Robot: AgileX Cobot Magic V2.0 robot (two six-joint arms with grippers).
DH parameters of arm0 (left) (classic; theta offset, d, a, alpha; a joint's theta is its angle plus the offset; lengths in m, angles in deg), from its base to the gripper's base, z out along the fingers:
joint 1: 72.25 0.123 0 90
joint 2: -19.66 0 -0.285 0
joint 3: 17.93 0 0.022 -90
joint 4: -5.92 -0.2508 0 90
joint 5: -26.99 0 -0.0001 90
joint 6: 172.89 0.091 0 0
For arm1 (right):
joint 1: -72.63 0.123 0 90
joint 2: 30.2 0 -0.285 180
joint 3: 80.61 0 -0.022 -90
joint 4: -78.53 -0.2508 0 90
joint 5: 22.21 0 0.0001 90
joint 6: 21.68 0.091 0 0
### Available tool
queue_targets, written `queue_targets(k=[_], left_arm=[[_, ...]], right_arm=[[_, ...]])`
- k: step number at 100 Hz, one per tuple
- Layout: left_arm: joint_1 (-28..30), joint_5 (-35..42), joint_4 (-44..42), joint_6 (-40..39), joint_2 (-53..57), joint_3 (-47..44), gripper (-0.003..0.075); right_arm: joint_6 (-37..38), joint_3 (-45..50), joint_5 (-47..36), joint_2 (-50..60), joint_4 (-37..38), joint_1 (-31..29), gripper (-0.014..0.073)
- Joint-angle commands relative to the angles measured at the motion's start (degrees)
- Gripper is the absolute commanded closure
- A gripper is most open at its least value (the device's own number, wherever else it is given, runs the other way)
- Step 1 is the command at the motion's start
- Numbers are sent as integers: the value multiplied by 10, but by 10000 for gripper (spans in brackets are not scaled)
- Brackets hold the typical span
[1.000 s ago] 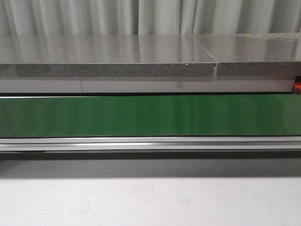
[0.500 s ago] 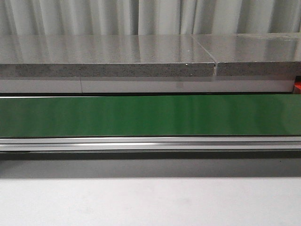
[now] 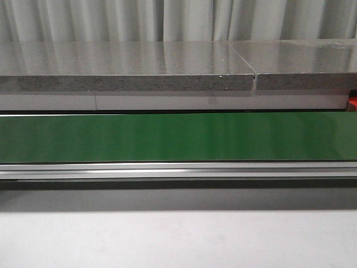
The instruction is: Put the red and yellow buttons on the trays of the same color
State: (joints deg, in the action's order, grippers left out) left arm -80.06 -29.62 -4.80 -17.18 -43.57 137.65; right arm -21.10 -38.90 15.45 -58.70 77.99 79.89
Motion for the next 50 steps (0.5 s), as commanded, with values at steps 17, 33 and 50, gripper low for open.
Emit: queue_targets(k=[17, 33, 50], left_arm=[[125, 27, 146, 117, -41, 23, 230], [186, 9, 147, 134, -42, 23, 230], [252, -6, 150, 143, -43, 23, 230]], right_arm=[[-6, -12, -41, -4, -1, -1, 630], [-6, -12, -41, -4, -1, -1, 630], [-6, -12, -41, -4, -1, -1, 630]])
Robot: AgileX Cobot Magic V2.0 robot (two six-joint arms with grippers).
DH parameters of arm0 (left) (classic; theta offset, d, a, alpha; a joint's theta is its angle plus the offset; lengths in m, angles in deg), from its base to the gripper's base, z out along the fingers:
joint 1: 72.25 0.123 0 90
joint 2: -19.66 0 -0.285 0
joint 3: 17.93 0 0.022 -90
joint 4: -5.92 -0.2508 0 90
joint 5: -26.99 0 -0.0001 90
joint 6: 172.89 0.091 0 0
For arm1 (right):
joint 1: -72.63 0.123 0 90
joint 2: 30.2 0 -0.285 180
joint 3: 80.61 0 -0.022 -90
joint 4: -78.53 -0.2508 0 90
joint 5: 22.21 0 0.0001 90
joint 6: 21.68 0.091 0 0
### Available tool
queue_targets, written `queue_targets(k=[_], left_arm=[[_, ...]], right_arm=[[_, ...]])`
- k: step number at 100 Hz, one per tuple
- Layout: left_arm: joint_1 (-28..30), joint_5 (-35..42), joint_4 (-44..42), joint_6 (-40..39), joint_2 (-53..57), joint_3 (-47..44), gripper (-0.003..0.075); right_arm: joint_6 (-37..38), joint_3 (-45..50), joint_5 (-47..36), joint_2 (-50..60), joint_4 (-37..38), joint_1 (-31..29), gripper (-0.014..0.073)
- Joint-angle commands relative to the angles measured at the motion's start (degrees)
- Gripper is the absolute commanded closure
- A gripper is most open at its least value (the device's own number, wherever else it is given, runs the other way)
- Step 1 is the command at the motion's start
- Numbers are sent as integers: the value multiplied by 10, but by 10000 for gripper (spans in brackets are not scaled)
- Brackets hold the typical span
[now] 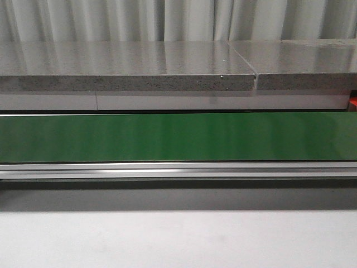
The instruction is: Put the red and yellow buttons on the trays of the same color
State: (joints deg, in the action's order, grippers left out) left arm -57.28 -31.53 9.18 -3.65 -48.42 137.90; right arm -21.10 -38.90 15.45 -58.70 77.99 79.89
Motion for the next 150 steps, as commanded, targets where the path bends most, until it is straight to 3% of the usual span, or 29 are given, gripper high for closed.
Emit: queue_targets(k=[1, 27, 82, 150], left_arm=[[26, 13, 10, 8, 5, 21, 230], [80, -27, 11, 17, -21, 21, 230], [140, -24, 21, 17, -138, 21, 230], [166, 41, 31, -4, -251, 21, 230]], right_arm=[[-6, -12, -41, -4, -1, -1, 630], [-6, -12, -41, -4, -1, -1, 630], [-6, -12, -41, -4, -1, -1, 630], [-6, -12, -42, -4, -1, -1, 630]])
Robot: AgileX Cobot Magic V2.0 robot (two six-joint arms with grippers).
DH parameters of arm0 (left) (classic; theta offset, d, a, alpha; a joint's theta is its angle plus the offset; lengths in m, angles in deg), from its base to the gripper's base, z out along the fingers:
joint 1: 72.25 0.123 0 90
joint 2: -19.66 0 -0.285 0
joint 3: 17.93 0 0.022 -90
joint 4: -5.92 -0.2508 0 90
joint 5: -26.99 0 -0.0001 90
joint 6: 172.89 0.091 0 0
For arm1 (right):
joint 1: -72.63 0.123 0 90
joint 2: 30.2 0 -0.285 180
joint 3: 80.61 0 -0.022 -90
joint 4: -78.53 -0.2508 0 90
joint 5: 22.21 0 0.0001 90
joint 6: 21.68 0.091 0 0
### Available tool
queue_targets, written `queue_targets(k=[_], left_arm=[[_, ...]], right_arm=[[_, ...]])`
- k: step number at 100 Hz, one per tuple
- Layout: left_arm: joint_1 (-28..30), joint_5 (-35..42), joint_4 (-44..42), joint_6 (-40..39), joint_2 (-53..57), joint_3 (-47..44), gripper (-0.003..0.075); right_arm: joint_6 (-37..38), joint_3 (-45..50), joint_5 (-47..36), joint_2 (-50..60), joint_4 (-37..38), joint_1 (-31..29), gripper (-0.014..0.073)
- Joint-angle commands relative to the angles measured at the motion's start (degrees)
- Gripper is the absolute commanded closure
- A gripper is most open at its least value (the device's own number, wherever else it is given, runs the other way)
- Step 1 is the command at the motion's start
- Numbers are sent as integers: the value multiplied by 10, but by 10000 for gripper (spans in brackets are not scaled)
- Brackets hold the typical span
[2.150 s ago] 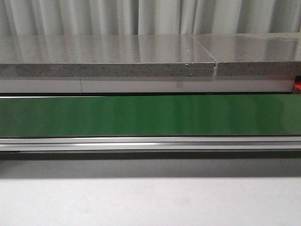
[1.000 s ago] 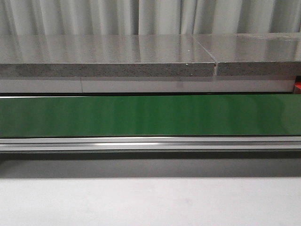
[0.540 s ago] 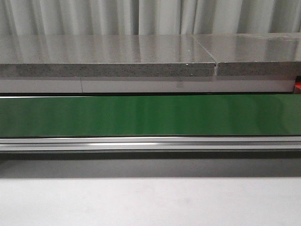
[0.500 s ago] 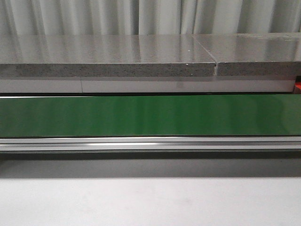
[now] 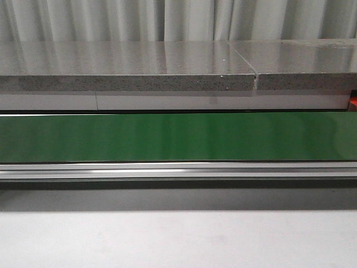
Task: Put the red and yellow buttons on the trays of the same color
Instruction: 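Move the left gripper down over a red push button in the cluster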
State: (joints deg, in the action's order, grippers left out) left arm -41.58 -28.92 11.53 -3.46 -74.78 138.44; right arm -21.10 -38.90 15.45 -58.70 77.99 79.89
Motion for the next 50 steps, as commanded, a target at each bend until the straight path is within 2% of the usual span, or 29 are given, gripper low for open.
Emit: queue_targets(k=[1, 43, 50], left_arm=[[9, 15, 7, -6, 13, 16, 230], [21, 45, 6, 5, -27, 16, 230], [21, 49, 6, 5, -31, 16, 258]], right_arm=[[-6, -12, -42, -4, -1, -1, 630], [-6, -12, -42, -4, -1, -1, 630], [-6, -12, -42, -4, -1, -1, 630]])
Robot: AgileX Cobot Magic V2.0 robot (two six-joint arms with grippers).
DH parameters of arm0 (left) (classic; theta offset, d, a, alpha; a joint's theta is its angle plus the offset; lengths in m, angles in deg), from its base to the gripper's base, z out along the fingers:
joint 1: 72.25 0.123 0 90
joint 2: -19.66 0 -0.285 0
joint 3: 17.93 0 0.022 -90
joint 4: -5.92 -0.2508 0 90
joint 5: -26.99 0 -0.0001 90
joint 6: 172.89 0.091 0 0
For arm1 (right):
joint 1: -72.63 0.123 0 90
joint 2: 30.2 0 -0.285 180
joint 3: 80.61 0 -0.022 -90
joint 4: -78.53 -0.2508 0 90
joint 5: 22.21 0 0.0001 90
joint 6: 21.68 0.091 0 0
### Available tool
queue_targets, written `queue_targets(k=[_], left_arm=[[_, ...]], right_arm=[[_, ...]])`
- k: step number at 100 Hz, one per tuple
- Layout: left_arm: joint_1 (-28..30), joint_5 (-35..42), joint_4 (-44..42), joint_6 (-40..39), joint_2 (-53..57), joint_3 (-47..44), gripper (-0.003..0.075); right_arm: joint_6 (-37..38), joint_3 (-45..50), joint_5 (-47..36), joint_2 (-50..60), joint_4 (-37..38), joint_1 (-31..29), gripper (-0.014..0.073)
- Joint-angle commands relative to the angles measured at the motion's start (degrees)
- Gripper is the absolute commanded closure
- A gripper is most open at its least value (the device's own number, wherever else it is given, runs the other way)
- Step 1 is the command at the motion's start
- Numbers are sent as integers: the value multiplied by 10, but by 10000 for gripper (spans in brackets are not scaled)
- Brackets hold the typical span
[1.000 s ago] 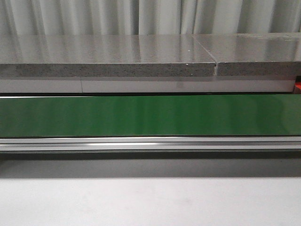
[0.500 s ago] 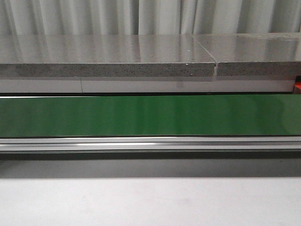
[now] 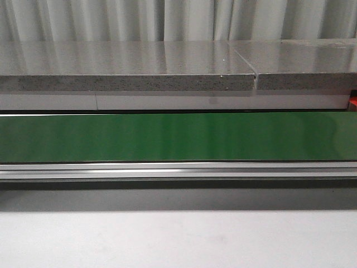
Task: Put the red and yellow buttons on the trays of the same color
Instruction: 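Move the left gripper down over a red push button in the cluster, then grasp the red push button with the left gripper and lift it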
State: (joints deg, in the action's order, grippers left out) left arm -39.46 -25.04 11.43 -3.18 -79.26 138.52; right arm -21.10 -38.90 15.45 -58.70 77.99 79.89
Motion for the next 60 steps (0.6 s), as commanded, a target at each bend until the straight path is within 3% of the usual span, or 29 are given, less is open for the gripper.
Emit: queue_targets(k=[1, 26, 35, 60], left_arm=[[-1, 11, 7, 3, 14, 15, 263], [-1, 25, 10, 18, 14, 15, 565], [-1, 23, 11, 26, 16, 15, 601], [-3, 16, 11, 44, 87, 15, 603]], right_arm=[[-6, -12, -42, -4, -1, -1, 630], [-6, -12, -42, -4, -1, -1, 630], [-6, -12, -42, -4, -1, -1, 630], [-6, -12, -42, -4, -1, -1, 630]])
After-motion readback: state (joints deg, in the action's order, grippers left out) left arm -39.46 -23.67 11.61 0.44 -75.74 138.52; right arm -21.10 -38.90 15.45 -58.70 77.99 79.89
